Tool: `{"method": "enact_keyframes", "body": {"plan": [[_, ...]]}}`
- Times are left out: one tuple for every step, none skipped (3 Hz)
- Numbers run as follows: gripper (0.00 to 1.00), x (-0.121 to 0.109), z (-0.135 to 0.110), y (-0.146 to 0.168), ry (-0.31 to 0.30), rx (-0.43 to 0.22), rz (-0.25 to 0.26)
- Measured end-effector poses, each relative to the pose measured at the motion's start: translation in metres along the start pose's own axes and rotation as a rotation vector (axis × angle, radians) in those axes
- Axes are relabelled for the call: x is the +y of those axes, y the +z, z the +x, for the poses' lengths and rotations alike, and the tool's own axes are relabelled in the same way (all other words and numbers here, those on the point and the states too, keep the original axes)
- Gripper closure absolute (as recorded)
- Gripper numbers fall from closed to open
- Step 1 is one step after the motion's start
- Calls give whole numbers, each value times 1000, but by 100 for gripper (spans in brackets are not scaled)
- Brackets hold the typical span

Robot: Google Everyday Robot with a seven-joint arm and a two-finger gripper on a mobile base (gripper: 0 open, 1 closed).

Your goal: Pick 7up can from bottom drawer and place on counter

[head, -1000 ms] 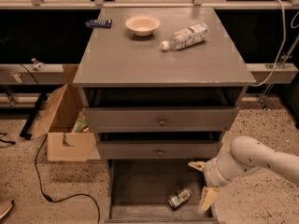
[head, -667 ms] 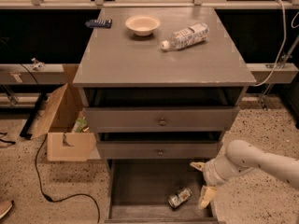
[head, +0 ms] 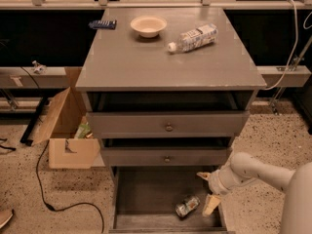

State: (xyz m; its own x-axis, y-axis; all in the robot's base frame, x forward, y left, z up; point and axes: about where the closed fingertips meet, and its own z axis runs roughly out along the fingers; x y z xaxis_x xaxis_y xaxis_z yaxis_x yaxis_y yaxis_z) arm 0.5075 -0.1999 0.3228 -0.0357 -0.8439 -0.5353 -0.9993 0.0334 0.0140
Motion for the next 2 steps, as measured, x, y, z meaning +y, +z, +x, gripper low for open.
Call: {"method": "enact_keyframes", "body": {"plan": [[0, 0, 3, 5, -3, 3, -8], [0, 0, 12, 21, -12, 13, -32]]}}
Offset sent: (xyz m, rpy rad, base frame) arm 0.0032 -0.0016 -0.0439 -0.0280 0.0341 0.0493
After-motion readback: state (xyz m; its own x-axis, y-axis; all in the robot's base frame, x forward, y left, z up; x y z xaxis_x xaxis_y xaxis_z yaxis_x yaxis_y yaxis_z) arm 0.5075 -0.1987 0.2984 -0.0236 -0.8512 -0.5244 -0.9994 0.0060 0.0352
